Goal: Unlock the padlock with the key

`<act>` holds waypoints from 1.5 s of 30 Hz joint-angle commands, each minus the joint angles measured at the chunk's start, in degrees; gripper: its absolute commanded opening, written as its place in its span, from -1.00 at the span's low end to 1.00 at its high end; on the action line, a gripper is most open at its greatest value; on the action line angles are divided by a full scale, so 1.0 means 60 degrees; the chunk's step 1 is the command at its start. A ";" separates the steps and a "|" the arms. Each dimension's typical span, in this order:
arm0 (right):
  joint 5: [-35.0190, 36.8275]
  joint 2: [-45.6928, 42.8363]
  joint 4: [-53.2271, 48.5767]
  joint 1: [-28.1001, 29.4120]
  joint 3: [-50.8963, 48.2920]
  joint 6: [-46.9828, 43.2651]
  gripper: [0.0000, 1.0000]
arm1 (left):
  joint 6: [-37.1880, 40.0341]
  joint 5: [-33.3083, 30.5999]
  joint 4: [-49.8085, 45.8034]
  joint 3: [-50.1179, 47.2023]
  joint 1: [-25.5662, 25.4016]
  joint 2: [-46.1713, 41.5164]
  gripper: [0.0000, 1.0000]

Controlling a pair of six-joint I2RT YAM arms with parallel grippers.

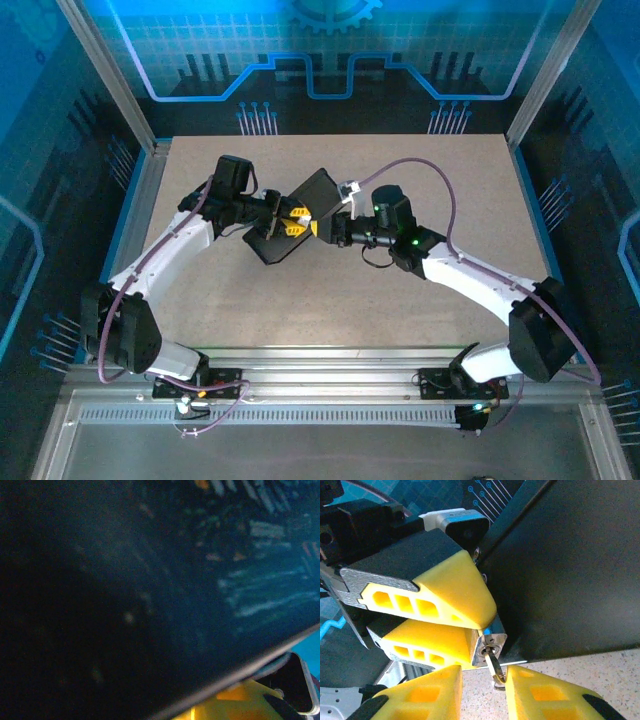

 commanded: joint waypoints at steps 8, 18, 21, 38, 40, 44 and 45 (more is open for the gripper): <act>-0.0299 0.0437 0.1495 -0.0141 -0.0373 0.1112 -0.69 | 0.0338 0.0600 0.0841 0.0347 0.0029 -0.0428 -1.00; -0.0615 0.0738 0.3712 -0.0321 -0.1197 0.3413 -0.90 | 0.1579 0.0791 0.0601 0.0491 0.0042 -0.0346 -1.00; -0.0823 0.0746 0.4153 -0.0285 -0.1229 0.4004 -0.92 | 0.2168 0.0858 0.0682 0.0453 0.0035 -0.0206 -1.00; 0.0911 -0.0153 0.6106 0.0190 -0.2535 0.7174 -1.00 | 0.5303 0.0572 0.3806 -0.0650 -0.0165 -0.0201 -1.00; 0.1108 -0.0205 0.6471 0.0229 -0.2707 0.7554 -1.00 | 0.5677 0.0512 0.4214 -0.0822 -0.0264 -0.0208 -1.00; 0.1564 -0.0227 0.7221 0.0254 -0.3053 0.8182 -1.00 | 0.5144 0.0736 0.6316 -0.1524 -0.0307 -0.0033 -1.00; 0.1652 -0.0226 0.7425 0.0254 -0.3143 0.8336 -1.00 | 0.4968 0.0794 0.6918 -0.1702 -0.0308 0.0049 -1.00</act>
